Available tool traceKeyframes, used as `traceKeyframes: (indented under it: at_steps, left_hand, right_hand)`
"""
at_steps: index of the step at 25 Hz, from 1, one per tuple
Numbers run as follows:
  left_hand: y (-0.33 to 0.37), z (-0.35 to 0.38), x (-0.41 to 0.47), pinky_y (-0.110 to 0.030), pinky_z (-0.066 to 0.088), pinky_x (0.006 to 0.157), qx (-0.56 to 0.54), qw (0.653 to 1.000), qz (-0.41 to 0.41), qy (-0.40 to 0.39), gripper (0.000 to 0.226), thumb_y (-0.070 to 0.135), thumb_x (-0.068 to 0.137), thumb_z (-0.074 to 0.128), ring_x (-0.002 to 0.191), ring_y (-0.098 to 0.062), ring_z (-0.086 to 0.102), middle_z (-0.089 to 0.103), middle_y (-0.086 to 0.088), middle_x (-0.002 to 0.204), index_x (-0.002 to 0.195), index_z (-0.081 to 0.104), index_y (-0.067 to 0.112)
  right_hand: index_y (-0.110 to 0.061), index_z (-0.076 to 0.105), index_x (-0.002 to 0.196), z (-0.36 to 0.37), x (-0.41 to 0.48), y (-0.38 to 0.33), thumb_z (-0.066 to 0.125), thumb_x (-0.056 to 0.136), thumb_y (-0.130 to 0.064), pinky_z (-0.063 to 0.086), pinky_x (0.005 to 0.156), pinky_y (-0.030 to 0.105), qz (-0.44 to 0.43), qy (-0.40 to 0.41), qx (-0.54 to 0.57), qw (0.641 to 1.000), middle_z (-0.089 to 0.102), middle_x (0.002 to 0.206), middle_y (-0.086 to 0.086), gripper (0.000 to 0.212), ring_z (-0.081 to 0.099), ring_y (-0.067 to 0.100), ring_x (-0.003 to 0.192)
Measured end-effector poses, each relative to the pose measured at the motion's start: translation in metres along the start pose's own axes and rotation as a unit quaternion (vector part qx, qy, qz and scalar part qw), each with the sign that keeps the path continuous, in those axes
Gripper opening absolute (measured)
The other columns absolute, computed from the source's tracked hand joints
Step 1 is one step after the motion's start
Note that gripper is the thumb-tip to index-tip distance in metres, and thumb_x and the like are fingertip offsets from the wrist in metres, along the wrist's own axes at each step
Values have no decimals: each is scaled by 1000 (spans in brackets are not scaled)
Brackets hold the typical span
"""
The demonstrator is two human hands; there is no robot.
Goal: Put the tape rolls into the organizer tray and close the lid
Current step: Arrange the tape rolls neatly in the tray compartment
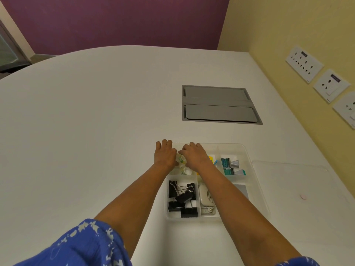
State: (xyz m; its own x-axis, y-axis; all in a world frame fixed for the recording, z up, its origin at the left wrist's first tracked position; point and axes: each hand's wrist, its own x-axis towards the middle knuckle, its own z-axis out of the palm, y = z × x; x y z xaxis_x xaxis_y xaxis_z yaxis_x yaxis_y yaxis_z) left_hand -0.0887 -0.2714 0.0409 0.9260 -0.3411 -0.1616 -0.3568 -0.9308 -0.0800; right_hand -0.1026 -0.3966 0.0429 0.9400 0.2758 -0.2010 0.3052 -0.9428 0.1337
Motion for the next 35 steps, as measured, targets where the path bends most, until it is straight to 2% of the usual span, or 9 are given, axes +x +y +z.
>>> traceKeyframes:
  at_steps: [4, 10, 14, 19, 24, 28, 35]
  left_hand:
    - [0, 3, 4, -40, 24, 108, 16, 1000, 8, -9, 50, 47, 87, 59, 126, -26, 35, 45, -7, 130, 127, 56, 18]
    - [5, 6, 7, -40, 24, 109, 21, 999, 13, -26, 51, 48, 87, 59, 127, -26, 35, 46, -7, 129, 130, 52, 22]
    - [4, 7, 8, -40, 24, 109, 19, 999, 12, -25, 46, 43, 90, 56, 127, -26, 35, 46, -7, 129, 131, 53, 22]
    - [2, 7, 8, -40, 23, 109, 10, 1000, 9, -26, 45, 44, 92, 53, 127, -26, 34, 46, -7, 130, 132, 52, 23]
    - [3, 9, 8, -41, 22, 110, 2, 999, 7, -32, 52, 52, 89, 52, 130, -27, 32, 45, -7, 134, 133, 52, 22]
    - [5, 8, 9, -41, 22, 109, 11, 999, 2, -32, 55, 54, 86, 56, 130, -27, 33, 46, -7, 132, 130, 54, 21]
    - [8, 8, 10, -38, 23, 110, 28, 1000, 1, -12, 56, 56, 84, 58, 127, -25, 36, 49, -5, 129, 128, 53, 22]
  right_hand:
    - [-16, 44, 137, 6, 1, 3, 59, 88, -9, 33, 106, 37, -1, 14, 4, 1000, 49, 136, 8, 51, 43, 27, 127]
    - [-16, 50, 129, 8, 3, 4, 53, 92, -12, 35, 101, 35, -2, 36, 15, 999, 53, 131, 7, 37, 47, 26, 122]
    - [-16, 50, 130, 5, 1, 9, 49, 92, -2, 34, 100, 36, -28, 32, 9, 999, 52, 134, 5, 40, 45, 27, 124]
    - [-14, 48, 129, 4, 1, 8, 48, 91, -1, 35, 99, 35, -48, 43, -15, 998, 55, 132, 6, 40, 47, 26, 122]
    - [-12, 46, 130, 2, -2, 14, 59, 82, -14, 35, 99, 34, -64, 31, 1, 997, 57, 127, 7, 49, 48, 26, 119]
    - [-16, 50, 127, -7, -6, 20, 64, 78, -27, 37, 95, 33, -38, 79, 78, 993, 57, 127, 3, 52, 49, 24, 114]
    - [-17, 52, 126, -11, -12, 20, 64, 78, -27, 36, 95, 33, -34, 93, 80, 992, 58, 127, 2, 50, 49, 23, 114]
